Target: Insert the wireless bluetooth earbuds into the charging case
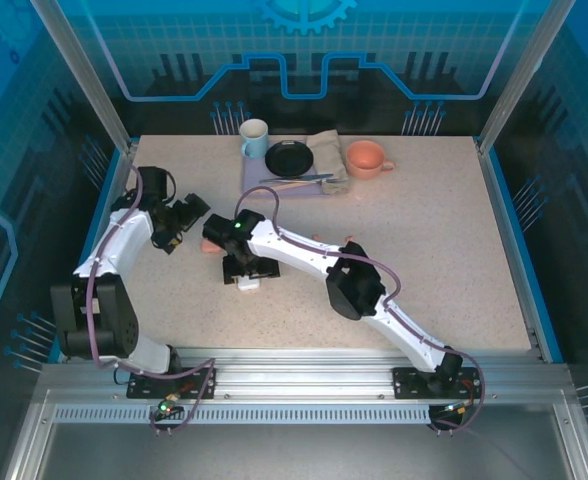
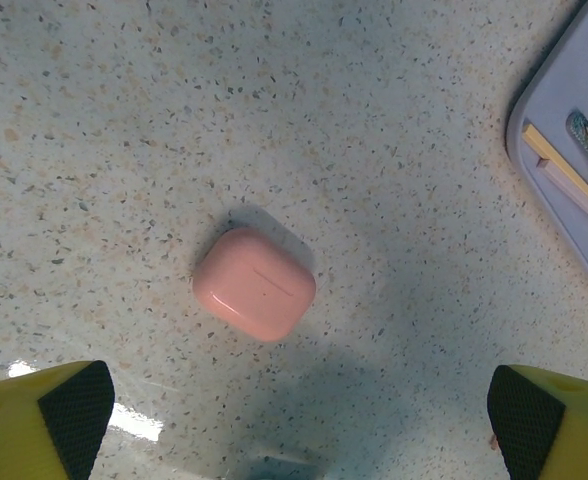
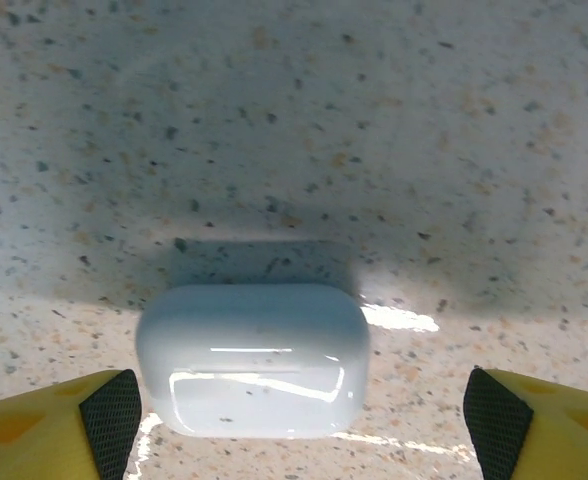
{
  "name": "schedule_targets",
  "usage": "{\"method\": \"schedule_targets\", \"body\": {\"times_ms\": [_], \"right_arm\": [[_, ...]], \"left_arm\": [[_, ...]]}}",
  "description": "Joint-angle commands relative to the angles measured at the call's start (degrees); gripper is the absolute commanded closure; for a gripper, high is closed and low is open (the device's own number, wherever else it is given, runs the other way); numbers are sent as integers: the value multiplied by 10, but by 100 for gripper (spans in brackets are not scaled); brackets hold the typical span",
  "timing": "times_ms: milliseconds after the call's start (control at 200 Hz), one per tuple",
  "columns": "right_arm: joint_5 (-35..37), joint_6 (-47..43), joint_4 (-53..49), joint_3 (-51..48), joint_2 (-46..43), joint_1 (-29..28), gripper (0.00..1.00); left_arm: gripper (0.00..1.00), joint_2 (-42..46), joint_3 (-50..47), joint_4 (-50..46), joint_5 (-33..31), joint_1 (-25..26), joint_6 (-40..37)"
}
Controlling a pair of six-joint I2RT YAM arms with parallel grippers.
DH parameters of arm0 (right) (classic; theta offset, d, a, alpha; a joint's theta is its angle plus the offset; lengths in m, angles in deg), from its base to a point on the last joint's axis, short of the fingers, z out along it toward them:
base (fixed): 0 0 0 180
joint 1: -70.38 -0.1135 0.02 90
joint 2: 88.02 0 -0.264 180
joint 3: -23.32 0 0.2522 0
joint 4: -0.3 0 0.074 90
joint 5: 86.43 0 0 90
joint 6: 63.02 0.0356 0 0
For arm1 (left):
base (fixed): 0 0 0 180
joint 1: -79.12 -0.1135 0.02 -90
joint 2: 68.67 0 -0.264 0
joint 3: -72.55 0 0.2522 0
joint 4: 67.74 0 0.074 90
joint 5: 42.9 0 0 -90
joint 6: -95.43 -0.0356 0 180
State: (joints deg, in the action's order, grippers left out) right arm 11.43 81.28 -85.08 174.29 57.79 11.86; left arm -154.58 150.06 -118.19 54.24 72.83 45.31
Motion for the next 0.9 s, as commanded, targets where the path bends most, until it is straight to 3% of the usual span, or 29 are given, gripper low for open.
{"method": "schedule_targets", "body": {"times_ms": [0, 230, 425, 770, 895], "right_arm": [[-18, -28, 3, 31, 27, -9, 13], [-26, -24, 0, 39, 50, -7, 15], [-21, -21, 0, 38, 55, -8, 23], [-20, -5, -4, 28, 49, -13, 24], [-26, -2, 3, 24, 45, -16, 36]], "left_arm": [[1, -9, -4, 12, 17, -7, -9], [1, -5, -9, 14, 13, -8, -8], [1, -5, -16, 17, 14, -8, -5], [1, -8, -20, 22, 17, -7, -2], [1, -8, -20, 23, 18, -7, -2]]}}
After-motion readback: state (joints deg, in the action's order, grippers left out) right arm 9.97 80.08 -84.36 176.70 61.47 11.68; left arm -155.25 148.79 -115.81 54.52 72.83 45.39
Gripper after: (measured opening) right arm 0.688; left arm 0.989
